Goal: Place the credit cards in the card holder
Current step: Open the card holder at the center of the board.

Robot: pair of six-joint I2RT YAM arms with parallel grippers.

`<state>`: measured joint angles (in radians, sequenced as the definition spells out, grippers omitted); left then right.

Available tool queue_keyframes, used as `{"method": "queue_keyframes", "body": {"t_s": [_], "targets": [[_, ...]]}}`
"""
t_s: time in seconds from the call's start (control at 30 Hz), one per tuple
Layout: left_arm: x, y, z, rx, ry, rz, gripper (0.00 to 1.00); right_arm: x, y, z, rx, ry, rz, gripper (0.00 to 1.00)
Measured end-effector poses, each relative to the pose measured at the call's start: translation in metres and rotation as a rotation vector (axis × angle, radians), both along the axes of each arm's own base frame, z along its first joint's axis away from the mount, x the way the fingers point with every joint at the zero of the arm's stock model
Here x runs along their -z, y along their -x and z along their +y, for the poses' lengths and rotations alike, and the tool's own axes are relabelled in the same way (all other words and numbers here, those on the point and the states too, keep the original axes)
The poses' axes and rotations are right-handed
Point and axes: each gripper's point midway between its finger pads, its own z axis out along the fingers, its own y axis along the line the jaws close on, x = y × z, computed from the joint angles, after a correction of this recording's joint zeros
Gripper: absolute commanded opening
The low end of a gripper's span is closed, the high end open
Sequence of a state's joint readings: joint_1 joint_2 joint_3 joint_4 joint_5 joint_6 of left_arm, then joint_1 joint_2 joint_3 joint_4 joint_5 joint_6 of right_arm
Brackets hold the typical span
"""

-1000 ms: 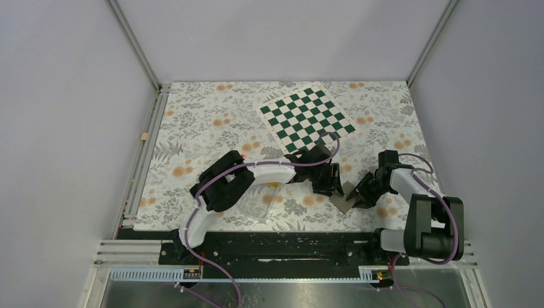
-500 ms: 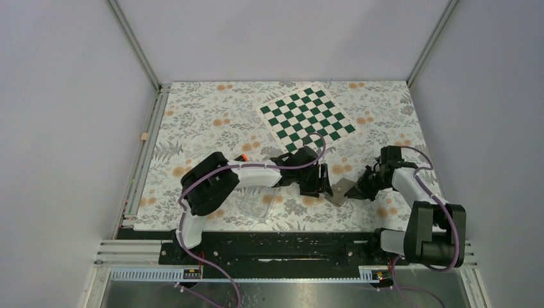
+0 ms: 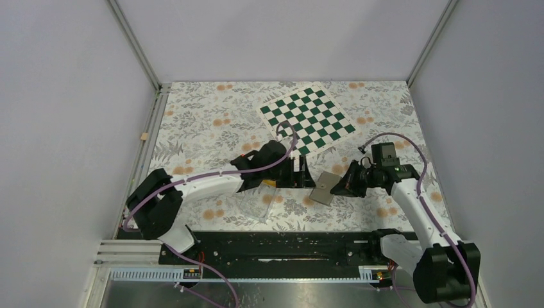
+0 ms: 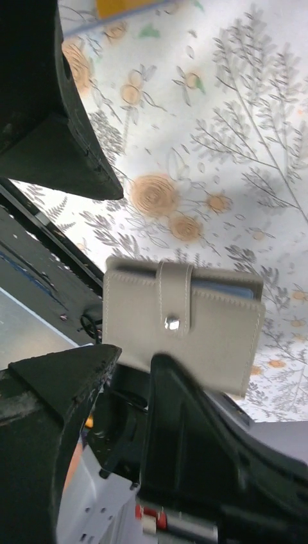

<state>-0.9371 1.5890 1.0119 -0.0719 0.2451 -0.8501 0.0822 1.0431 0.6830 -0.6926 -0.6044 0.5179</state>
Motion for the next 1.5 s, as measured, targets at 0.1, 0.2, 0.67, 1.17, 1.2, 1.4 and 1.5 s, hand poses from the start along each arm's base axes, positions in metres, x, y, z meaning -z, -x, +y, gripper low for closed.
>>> {"method": "queue_keyframes", "body": {"t_s": [0.1, 0.2, 0.67, 1.17, 1.2, 1.4, 1.5], "targets": [[0.007, 0.012, 0.017, 0.027, 0.038, 0.034, 0.84, -0.017, 0.007, 0.017, -0.050, -0.079, -0.038, 0.00], [0.008, 0.015, 0.022, 0.047, 0.090, 0.053, 0.84, -0.034, 0.009, 0.025, -0.063, -0.144, -0.078, 0.00], [-0.059, 0.038, -0.003, 0.211, 0.523, 0.086, 0.00, -0.078, 0.010, 0.042, -0.078, -0.314, -0.174, 0.09], [-0.083, 0.048, 0.024, 0.214, 0.452, -0.059, 0.00, -0.084, 0.016, 0.036, -0.024, -0.294, -0.287, 0.74], [-0.087, 0.049, 0.026, 0.222, 0.456, -0.075, 0.00, -0.085, 0.016, 0.037, -0.023, -0.312, -0.292, 0.74], [-0.093, 0.057, 0.026, 0.273, 0.481, -0.083, 0.00, -0.096, 0.009, 0.048, -0.028, -0.440, -0.328, 0.74], [-0.104, 0.060, 0.024, 0.300, 0.525, -0.099, 0.00, -0.104, 0.006, 0.052, -0.043, -0.491, -0.338, 0.71]]}}
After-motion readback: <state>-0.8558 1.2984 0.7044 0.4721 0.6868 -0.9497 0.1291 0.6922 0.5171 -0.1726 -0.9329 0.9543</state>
